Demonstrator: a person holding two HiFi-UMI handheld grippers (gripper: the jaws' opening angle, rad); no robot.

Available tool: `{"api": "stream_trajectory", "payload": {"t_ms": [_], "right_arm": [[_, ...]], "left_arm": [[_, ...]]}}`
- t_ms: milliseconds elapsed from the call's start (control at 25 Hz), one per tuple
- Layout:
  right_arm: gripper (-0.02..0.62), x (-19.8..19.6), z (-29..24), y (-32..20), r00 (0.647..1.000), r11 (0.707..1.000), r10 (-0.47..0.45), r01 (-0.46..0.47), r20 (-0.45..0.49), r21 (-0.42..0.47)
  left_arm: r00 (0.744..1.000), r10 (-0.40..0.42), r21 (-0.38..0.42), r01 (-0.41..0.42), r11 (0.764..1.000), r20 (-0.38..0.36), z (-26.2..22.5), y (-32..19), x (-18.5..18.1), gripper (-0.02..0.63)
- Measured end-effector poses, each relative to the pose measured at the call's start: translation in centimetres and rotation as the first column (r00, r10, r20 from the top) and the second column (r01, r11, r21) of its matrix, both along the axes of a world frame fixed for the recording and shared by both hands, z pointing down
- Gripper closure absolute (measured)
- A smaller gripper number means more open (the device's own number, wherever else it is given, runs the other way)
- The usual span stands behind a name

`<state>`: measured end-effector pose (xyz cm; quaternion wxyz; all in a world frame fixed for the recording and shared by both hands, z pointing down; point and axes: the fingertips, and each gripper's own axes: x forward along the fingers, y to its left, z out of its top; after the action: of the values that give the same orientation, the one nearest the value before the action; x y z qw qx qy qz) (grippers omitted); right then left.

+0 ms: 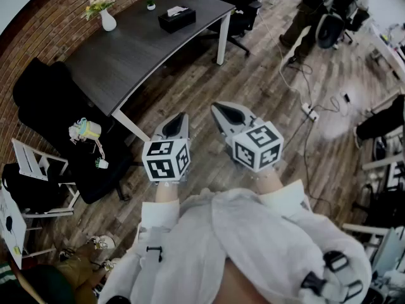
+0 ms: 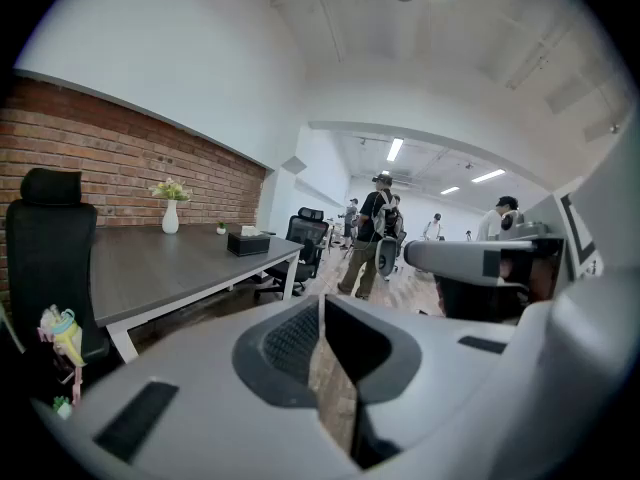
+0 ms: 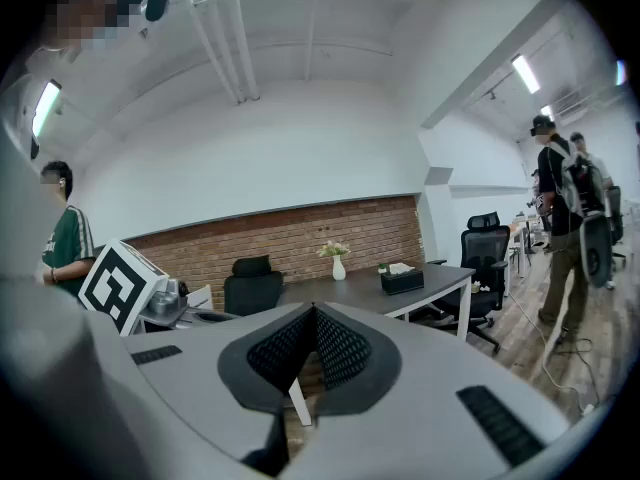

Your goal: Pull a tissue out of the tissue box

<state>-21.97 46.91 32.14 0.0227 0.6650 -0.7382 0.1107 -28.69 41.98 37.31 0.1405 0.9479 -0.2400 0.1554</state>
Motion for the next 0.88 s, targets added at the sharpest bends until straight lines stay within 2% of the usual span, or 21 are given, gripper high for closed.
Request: {"api": "stream_trajectory", "payload": {"t_ms": [600, 680, 760, 880], "right_arm": [[0.592, -0.1, 1.6, 0.0, 1.000, 0.999, -0.017, 0.017, 0.015, -0.043], [0.592, -0.4, 1.3, -0.2, 1.000, 1.000, -0.019, 0.020, 0.020, -0.021], [0.592, -0.8, 0.8, -0.5, 0.999, 0.999, -0.031, 0.031, 0.027, 0.007], [0.591, -0.8, 0.8, -0.7, 1.000, 1.000, -0.023, 0.023, 0.012, 0.009]], "left_arm": [[1.000, 0.010, -0.023, -0.010, 1.000, 0.016, 0.6, -0.4, 0.8, 0.594], [1.000, 0.021, -0.026, -0.022, 0.999, -0.008, 0.4, -0.3, 0.8, 0.594], [0.997, 0.046, -0.020, -0.047, 0.999, -0.068, -0.3, -0.3, 0.7, 0.594], [0.989, 0.068, 0.008, -0.068, 0.998, -0.129, -1.2, -0.6, 0.2, 0.594]]}}
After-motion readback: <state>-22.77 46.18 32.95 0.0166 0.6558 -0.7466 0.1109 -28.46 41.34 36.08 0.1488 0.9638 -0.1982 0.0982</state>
